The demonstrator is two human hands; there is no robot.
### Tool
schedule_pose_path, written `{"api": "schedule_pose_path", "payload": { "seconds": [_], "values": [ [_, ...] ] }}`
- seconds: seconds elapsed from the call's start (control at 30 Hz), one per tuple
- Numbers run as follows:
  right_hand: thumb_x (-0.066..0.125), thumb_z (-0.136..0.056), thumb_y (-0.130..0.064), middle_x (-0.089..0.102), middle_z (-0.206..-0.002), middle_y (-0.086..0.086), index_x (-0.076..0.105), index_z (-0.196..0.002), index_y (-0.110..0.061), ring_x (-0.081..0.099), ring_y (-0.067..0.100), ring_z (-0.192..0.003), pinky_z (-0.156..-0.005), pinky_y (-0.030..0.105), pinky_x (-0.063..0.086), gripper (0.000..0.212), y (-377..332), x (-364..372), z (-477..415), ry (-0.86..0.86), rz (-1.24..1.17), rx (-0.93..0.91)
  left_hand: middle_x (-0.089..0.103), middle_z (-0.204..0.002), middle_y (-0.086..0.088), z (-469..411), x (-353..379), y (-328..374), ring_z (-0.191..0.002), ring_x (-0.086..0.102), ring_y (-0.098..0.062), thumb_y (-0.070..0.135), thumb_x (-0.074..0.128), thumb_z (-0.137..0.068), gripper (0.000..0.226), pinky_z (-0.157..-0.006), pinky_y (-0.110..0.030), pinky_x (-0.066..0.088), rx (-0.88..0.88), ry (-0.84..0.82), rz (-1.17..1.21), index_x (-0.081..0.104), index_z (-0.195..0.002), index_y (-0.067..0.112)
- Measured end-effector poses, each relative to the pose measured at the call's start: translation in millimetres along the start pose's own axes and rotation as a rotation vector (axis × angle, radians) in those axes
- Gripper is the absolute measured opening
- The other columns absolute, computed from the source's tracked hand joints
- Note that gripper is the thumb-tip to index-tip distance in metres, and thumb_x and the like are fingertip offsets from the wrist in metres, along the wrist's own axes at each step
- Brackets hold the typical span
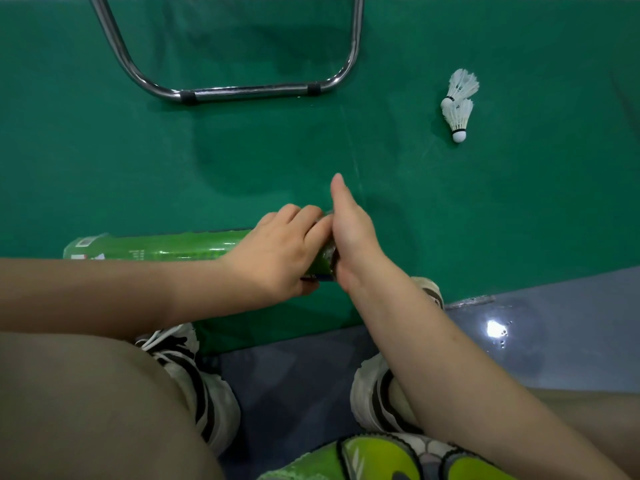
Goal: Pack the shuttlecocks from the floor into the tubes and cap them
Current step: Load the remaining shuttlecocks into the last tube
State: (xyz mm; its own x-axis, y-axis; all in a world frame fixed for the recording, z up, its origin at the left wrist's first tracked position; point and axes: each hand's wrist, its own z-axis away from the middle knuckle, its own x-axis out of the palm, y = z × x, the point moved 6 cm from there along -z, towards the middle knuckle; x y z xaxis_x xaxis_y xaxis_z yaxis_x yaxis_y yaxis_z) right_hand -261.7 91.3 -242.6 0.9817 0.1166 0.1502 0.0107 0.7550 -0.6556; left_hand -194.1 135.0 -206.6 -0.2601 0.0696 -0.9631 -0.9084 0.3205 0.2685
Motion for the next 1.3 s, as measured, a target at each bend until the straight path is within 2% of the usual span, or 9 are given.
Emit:
{"api": "schedule_pose_path", "payload": {
  "seconds": [0.1,0.27,0.33,0.43,0.5,0.73,0.93,1.17,1.3],
  "values": [
    [0.042,-0.094,-0.048,0.058,-0.117,0.002,0.053,-0.119,-0.018,0.053,0.014,-0.101,-0.091,0.033,0.042,0.041,-14,-6,1,0.046,0.046,-0.160,0.053,-0.107,-0.017,-1,0,-10,-0.088,0.052,-0.037,0.033,0.082,-0.051,0.090,-0.072,-0.047,0.049,-0.083,-0.009,0.027,0.030,-0.121,0.012],
    [0.044,-0.088,-0.044,0.069,-0.070,0.000,0.063,-0.049,-0.022,0.065,0.023,-0.080,-0.089,0.043,0.049,0.048,-39,-21,5,0.151,0.525,-0.480,0.049,-0.116,-0.019,-4,-3,-24,-0.098,0.047,-0.038,0.031,0.081,-0.057,0.091,-0.082,-0.049,0.046,-0.177,0.004,0.050,0.029,-0.128,0.010],
    [0.039,-0.093,-0.052,0.067,-0.081,0.008,0.062,-0.055,-0.018,0.061,0.023,-0.086,-0.088,0.035,0.047,0.055,-31,-7,9,0.047,0.735,-0.397,0.049,-0.114,-0.019,-5,-2,-26,-0.095,0.048,-0.039,0.030,0.081,-0.056,0.088,-0.080,-0.051,0.047,-0.198,-0.001,0.048,0.034,-0.127,0.005],
    [0.033,-0.098,-0.046,0.058,-0.122,0.012,0.060,-0.115,-0.014,0.052,0.021,-0.115,-0.103,0.037,0.038,0.045,-11,16,12,-0.276,0.730,-0.281,0.048,-0.111,-0.015,-5,-2,-29,-0.093,0.045,-0.035,0.029,0.078,-0.060,0.077,-0.080,-0.049,0.045,-0.221,-0.020,0.096,0.043,-0.125,0.007],
    [0.047,-0.093,-0.043,0.052,-0.132,0.007,0.048,-0.128,-0.019,0.047,0.018,-0.122,-0.108,0.042,0.034,0.043,1,26,15,-0.474,0.668,-0.195,0.048,-0.106,-0.009,-2,-2,-29,-0.090,0.045,-0.030,0.031,0.073,-0.060,0.068,-0.077,-0.048,0.045,-0.205,-0.012,0.114,0.045,-0.119,0.014],
    [0.060,-0.086,-0.006,0.056,-0.126,0.015,0.055,-0.109,-0.014,0.051,0.025,-0.123,-0.104,0.048,0.041,0.025,-1,37,13,-0.721,0.683,-0.031,0.051,-0.104,-0.009,3,-11,-31,-0.091,0.049,-0.033,0.051,0.043,-0.060,0.065,-0.075,-0.046,0.046,-0.127,0.014,0.088,0.042,-0.115,0.017],
    [0.066,-0.070,-0.027,0.052,-0.133,0.019,0.045,-0.132,-0.004,0.053,0.026,-0.118,-0.107,0.047,0.033,0.070,-46,51,-2,-0.768,0.908,0.061,0.049,-0.108,-0.013,-30,-32,-46,-0.091,0.047,-0.034,0.051,0.047,-0.060,0.070,-0.077,-0.052,0.046,-0.204,0.092,0.096,0.038,-0.119,0.014],
    [0.059,-0.084,-0.035,0.059,-0.087,0.001,0.053,-0.101,-0.020,0.055,0.017,-0.084,-0.084,0.033,0.041,0.023,-87,29,-12,-0.729,0.871,0.185,0.043,-0.114,-0.008,-74,-35,-45,-0.097,0.043,-0.027,0.043,0.071,-0.068,0.076,-0.087,-0.046,0.041,-0.175,-0.020,0.157,0.037,-0.129,0.012],
    [0.041,-0.092,-0.050,0.057,-0.080,0.002,0.052,-0.095,-0.024,0.058,0.015,-0.072,-0.070,0.028,0.046,0.029,-114,24,-23,-0.648,0.720,0.132,0.046,-0.103,-0.008,-104,-51,-52,-0.093,0.047,-0.025,0.042,0.071,-0.064,0.064,-0.087,-0.036,0.042,-0.129,-0.015,0.165,0.046,-0.114,0.011]
  ]
}}
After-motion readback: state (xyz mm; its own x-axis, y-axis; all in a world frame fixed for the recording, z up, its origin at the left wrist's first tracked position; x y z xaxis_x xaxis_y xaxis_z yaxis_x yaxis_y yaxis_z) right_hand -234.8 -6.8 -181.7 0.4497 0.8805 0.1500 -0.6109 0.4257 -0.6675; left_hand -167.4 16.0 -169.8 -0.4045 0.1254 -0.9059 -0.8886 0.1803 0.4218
